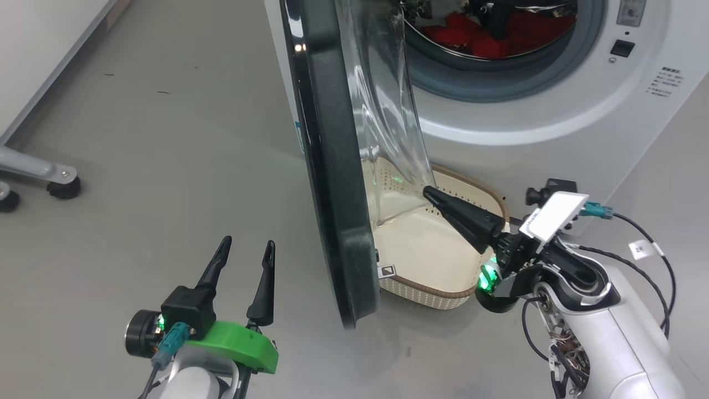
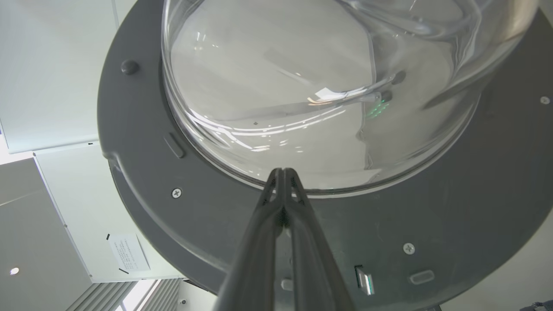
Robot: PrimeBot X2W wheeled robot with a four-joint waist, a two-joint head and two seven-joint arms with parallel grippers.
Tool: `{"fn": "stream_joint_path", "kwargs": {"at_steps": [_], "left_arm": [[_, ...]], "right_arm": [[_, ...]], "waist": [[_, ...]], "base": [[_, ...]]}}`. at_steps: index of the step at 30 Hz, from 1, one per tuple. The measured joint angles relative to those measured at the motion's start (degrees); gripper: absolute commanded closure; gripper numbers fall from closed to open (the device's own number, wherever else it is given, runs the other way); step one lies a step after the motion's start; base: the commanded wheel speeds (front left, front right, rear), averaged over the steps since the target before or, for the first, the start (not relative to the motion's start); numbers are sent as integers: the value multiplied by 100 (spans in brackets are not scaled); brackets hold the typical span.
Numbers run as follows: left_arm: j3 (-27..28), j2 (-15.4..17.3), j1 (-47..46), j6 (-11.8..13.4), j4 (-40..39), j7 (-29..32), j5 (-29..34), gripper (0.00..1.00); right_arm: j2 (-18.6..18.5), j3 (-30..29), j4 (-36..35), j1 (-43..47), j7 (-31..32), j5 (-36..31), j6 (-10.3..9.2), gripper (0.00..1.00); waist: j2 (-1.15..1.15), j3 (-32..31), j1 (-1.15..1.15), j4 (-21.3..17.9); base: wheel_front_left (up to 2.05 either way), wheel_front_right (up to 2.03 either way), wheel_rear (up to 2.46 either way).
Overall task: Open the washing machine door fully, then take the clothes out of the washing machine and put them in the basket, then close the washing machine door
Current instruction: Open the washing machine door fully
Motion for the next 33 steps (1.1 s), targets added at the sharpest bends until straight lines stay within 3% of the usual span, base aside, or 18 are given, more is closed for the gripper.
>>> {"fn": "stream_joint_path", "kwargs": {"at_steps": [2, 3, 4, 14, 27, 33], "left_arm": [[43, 7, 7, 9, -14, 0, 0, 0], [62, 5, 10, 26, -26, 0, 0, 0], [71, 5, 12, 32, -32, 0, 0, 0], [138, 7, 59, 47, -42, 0, -1, 0], [211, 11, 87, 48, -43, 0, -8, 0], [224, 11, 96, 48, -30, 0, -8, 0]], "right_arm": [[5, -141, -77, 96, -169, -100, 0, 99], [-1, -264, -152, 181, -399, -352, 0, 64], [-22, -314, -197, 229, -494, -459, 0, 0], [-385, -699, -698, 823, -1771, -1807, 0, 0], [-961, -1216, -724, 1549, -4431, -4235, 1, 0], [-1494, -1187, -593, 1767, -5503, -5740, -84, 0]], "waist": [[0, -1, 0, -37], [0, 1, 0, -77], [0, 1, 0, -96], [0, -27, 0, -232], [0, -89, 0, -354], [0, -123, 0, -388]], "base": [[0, 0, 0], [0, 0, 0], [0, 0, 0], [0, 0, 0], [0, 0, 0], [0, 0, 0]]}}
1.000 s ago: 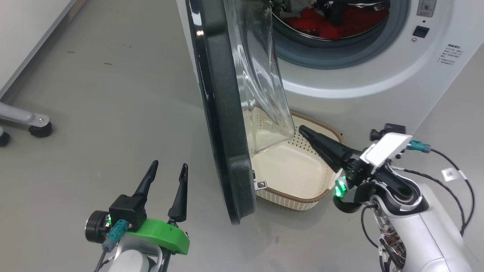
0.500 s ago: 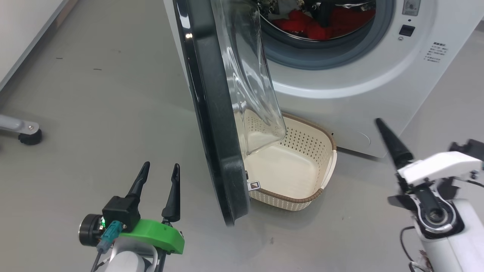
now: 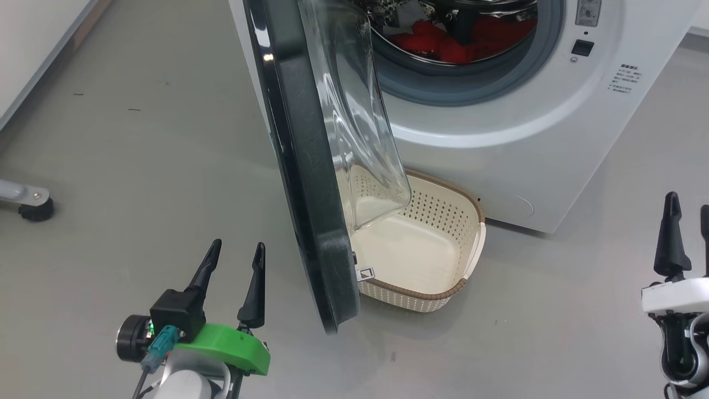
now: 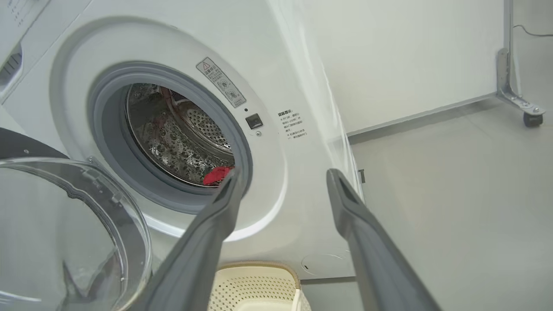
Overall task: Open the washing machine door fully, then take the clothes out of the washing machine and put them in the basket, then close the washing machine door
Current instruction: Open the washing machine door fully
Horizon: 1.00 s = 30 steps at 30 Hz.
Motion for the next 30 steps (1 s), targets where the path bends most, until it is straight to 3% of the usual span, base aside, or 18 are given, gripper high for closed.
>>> {"fn": "stream_joint_path", "kwargs": {"at_steps": [7, 13, 19, 30], "left_arm": [[36, 1, 33, 0, 5, 0, 0, 0], [96, 1, 94, 0, 7, 0, 0, 0], [127, 0, 113, 0, 7, 0, 0, 0], [124, 0, 114, -1, 7, 0, -10, 0]], "right_arm": [[-257, 149, -81, 212, 182, -1373, -581, 0], [-197, 4, -483, 367, 271, -2176, -905, 0], [147, 0, -797, 418, 272, -2628, -1033, 0], [661, 98, -921, 721, 272, -2961, -1034, 0]], "waist": [[0, -38, 0, -24], [0, -48, 0, -47], [0, -49, 0, -87], [0, -45, 0, -112]], "base": [[0, 0, 0], [0, 0, 0], [0, 0, 0], [0, 0, 0]]}}
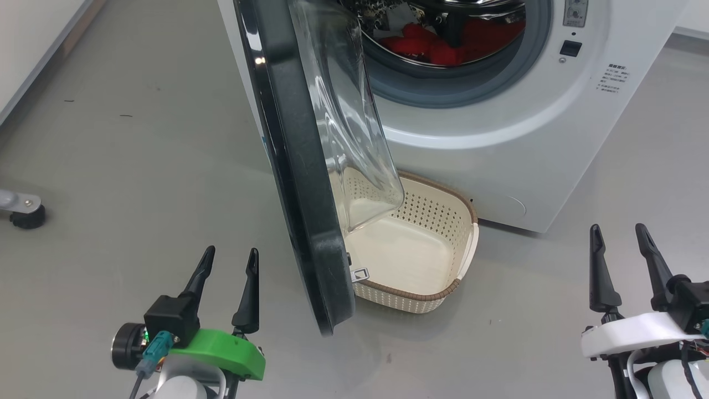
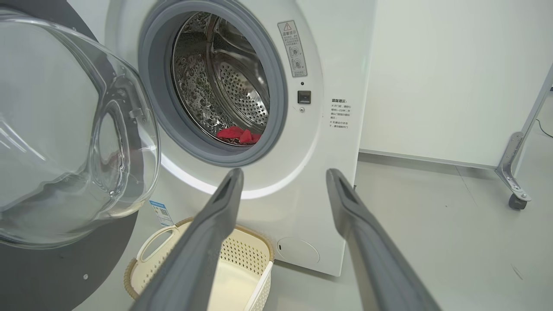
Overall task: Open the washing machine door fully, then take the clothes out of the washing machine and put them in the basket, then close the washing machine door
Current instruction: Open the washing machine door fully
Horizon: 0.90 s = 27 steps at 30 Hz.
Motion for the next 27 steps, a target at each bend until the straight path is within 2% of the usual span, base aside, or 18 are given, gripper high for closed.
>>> {"fn": "stream_joint_path", "kwargs": {"at_steps": [11, 27], "left_arm": [[-7, 1, 2, 0, 3, 0, -40, 0], [-10, 1, 7, 0, 12, 0, -97, 0]], "right_arm": [[305, 27, -62, 141, 0, -227, 8, 0], [503, -54, -79, 243, 0, -426, 122, 0]], "waist": [[0, -15, 0, 22], [0, -25, 0, 16]], "base": [[0, 0, 0], [0, 0, 0]]}}
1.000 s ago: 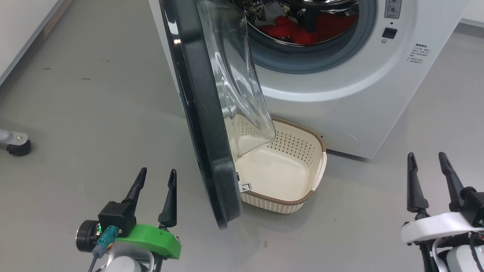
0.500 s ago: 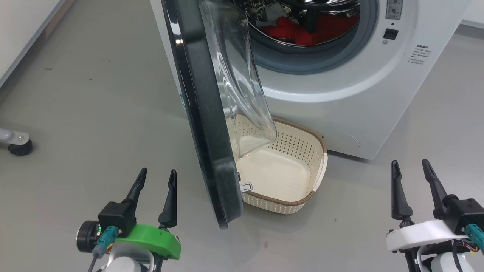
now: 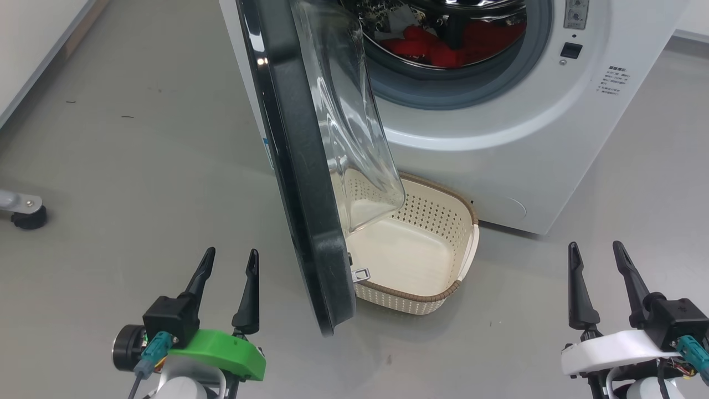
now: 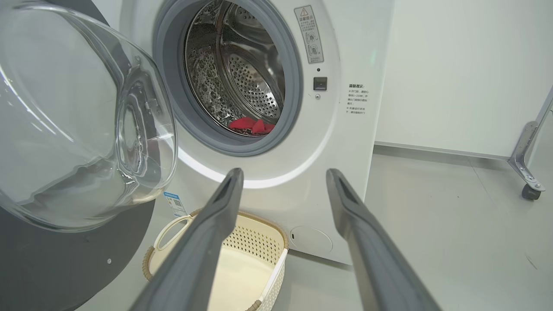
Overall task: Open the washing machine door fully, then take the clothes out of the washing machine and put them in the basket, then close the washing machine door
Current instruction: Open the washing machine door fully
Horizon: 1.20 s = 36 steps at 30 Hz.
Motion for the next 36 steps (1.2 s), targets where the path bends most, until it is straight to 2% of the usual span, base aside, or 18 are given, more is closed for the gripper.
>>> {"fn": "stream_joint_path", "kwargs": {"at_steps": [4, 5, 6, 7, 8, 16, 25, 36], "left_arm": [[-16, 0, 3, 0, 1, 0, -5, 0], [-25, 0, 4, 0, 1, 0, -5, 38], [-48, 0, 9, 0, 10, 0, -11, 85], [-59, 0, 13, 0, 15, 0, -27, 85], [-69, 0, 17, 0, 26, 0, -31, 100], [-89, 0, 87, 0, 41, 0, -37, 100], [62, 1, 79, 1, -410, 0, 23, 100], [485, 3, -421, 52, -2189, -21, 454, 100]], "right_arm": [[53, -74, 1, 15, 0, -25, 38, 0], [65, -92, 1, 15, 0, -37, 40, 0], [77, -131, 2, 18, 0, -42, 55, 0], [84, -148, 3, 21, 0, -42, 56, 0], [92, -166, 3, 25, 0, -42, 57, 0], [146, -260, 24, 76, 0, -93, 138, 0], [202, -363, 114, 76, 0, -100, 192, 0], [254, -453, 189, 76, 0, -249, 294, 0]], "waist": [[0, -1, 0, -4], [0, -2, 0, -4], [0, -3, 0, -1], [0, -5, 0, 1], [0, -6, 0, 4], [0, -10, 0, 35], [0, -20, 0, 75], [0, -44, 0, 158]], "base": [[0, 0, 0], [0, 0, 0], [0, 0, 0], [0, 0, 0], [0, 0, 0], [0, 0, 0], [0, 0, 0], [0, 0, 0]]}}
